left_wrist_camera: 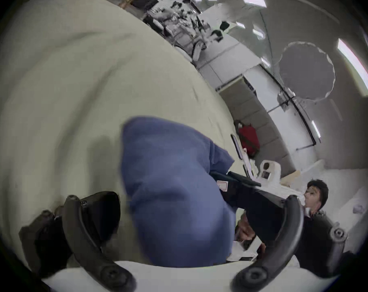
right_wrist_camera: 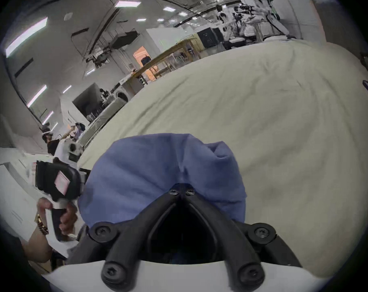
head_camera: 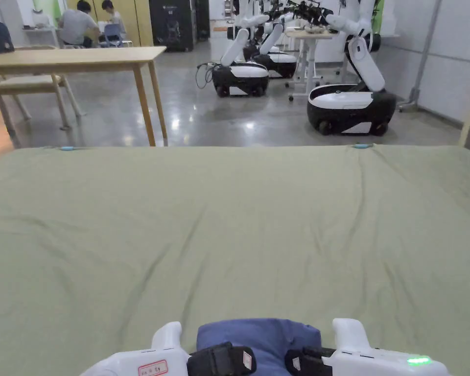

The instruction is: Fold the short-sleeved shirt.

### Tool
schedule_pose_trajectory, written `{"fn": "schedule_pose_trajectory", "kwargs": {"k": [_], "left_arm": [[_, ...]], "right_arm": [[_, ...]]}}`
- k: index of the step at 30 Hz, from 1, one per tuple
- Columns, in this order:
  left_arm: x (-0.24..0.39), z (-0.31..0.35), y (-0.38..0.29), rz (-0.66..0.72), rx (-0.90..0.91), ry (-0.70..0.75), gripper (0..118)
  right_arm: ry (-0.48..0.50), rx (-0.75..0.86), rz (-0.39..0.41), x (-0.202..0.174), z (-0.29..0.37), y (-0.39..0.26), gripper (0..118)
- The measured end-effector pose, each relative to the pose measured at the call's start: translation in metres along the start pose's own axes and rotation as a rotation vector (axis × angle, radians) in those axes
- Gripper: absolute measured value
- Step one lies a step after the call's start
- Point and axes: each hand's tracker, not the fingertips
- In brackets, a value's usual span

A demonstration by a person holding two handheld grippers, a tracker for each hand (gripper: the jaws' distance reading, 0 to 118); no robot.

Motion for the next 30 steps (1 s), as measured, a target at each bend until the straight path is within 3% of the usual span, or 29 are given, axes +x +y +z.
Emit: {"fn": "schedule_pose_trajectory", "kwargs": {"k": [1, 2, 4, 5, 7, 11, 13, 14, 18, 22, 25, 30], "left_arm": [[0.006, -0.004, -0.001, -0.037, 0.011, 0.013, 117], [0.012, -0.008, -0.003, -0.079, 0.033, 0.018, 103], [0.024, -0.008, -0.007, -0.138, 0.059, 0.109, 44], [0.027, -0.009, -0.009, -0.168, 0.093, 0.183, 42], [0.016, -0.005, -0.005, -0.08, 0.067, 0.088, 42], [0.018, 0.004, 0.0, -0.112, 0.053, 0.09, 41], [0.01, 0.026, 0.008, -0.114, 0.067, 0.05, 40], [0.002, 0.048, 0.014, -0.124, 0.083, 0.048, 40], [-0.055, 0.151, 0.039, -0.164, 0.214, 0.163, 40], [-0.139, 0.283, 0.061, -0.115, 0.241, 0.237, 40], [-0.192, 0.352, 0.074, -0.097, 0.268, 0.378, 40], [-0.249, 0.411, 0.086, -0.058, 0.326, 0.536, 40]], "right_arm": [[-0.001, 0.003, 0.001, -0.001, 0.0, -0.001, 1], [-0.004, 0.008, 0.003, -0.003, 0.0, 0.0, 1], [-0.011, 0.013, 0.005, -0.003, 0.001, -0.001, 1], [-0.013, 0.02, -0.002, -0.001, 0.001, -0.003, 1], [0.001, 0.036, -0.019, 0.001, 0.001, -0.006, 1], [0.003, 0.074, -0.007, -0.007, 0.006, -0.008, 1], [0.065, 0.141, 0.023, -0.018, 0.018, -0.01, 1], [0.105, 0.148, 0.023, -0.026, 0.025, -0.009, 1], [0.068, 0.151, 0.05, -0.047, 0.036, -0.008, 1], [0.047, 0.134, -0.001, -0.049, 0.039, -0.021, 1], [-0.013, 0.121, -0.026, -0.052, 0.042, -0.034, 1], [-0.076, 0.125, -0.085, -0.056, 0.051, -0.049, 1]]}}
